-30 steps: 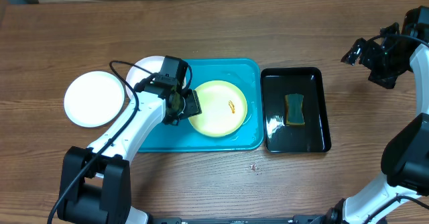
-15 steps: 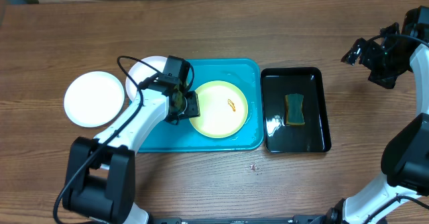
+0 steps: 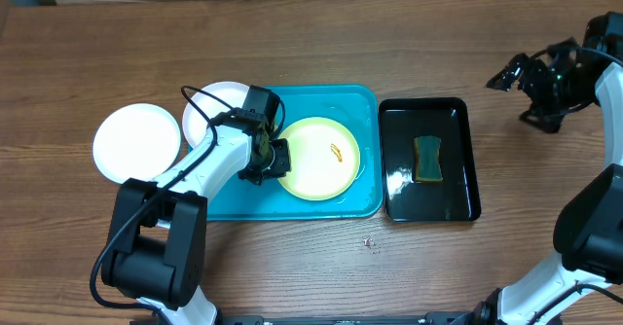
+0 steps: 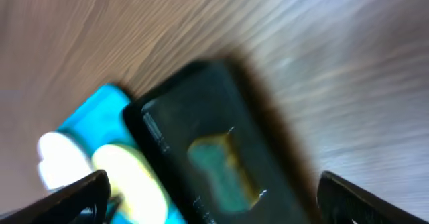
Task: Clean dirty plates on tray and stack at the side
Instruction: 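Reach the right gripper into the black tray and grasp the sponge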
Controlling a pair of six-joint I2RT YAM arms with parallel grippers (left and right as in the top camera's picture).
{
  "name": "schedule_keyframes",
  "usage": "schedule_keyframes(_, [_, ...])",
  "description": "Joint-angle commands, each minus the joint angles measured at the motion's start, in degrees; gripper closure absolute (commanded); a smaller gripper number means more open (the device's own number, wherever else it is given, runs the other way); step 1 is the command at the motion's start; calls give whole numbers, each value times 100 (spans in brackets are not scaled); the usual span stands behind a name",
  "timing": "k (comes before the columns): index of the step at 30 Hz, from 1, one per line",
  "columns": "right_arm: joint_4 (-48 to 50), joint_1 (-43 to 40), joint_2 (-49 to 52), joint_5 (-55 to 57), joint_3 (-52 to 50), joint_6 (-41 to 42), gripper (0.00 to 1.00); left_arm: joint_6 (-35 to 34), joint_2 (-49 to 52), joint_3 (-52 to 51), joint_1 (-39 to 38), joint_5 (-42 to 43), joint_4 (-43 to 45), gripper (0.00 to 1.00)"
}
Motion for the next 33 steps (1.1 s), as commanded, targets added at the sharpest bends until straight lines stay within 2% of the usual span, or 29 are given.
schedule_keyframes(1, [-262,-7,-72,-1043,87,149,0,68,83,-17,-44,66,13,72])
schedule_keyframes(4, [-678,269,-76,-1021,85,-435,3,68,83,-85,-44,55,120,70])
schedule_keyframes(9, [-1224,1099,-76,643,76,-481,5,70,83,-109,-44,55,160,69])
schedule_keyframes(12, [-1362,1690,-74,1438,57,-229,6,114,83,-109,-44,50,164,68])
schedule_keyframes(15, [-1429,2168,-76,2186,-72,260,13,114,83,-109,-44,37,175,67])
schedule_keyframes(17, [-1423,2441,-74,2527,-254,590,17,114,83,-109,-44,37,175,66])
schedule_keyframes(20, [-1228,2719,-74,2621,-568,741,17,114,83,-109,-44,37,175,66])
schedule_keyframes(22, [-955,2861,-74,2618,-846,739,16,111,83,-109,-44,37,177,66])
schedule_keyframes(23, [-861,2889,-74,2612,-940,739,6,111,83,-109,-44,37,177,65])
schedule_keyframes(24, [-763,2909,-74,2577,-1021,737,0,111,83,-109,-44,37,177,65])
schedule_keyframes(29, [-411,2911,-74,2446,-1097,640,0,111,83,-109,-44,37,184,65])
schedule_keyframes(30, [-389,2911,-74,2459,-1097,562,12,114,83,-109,-44,37,188,65])
schedule_keyframes(32, [-323,2911,-72,2533,-1147,544,49,162,83,-109,-44,37,188,65])
schedule_keyframes(33, [-302,2922,-72,2529,-1207,546,49,177,83,-109,-44,35,186,65])
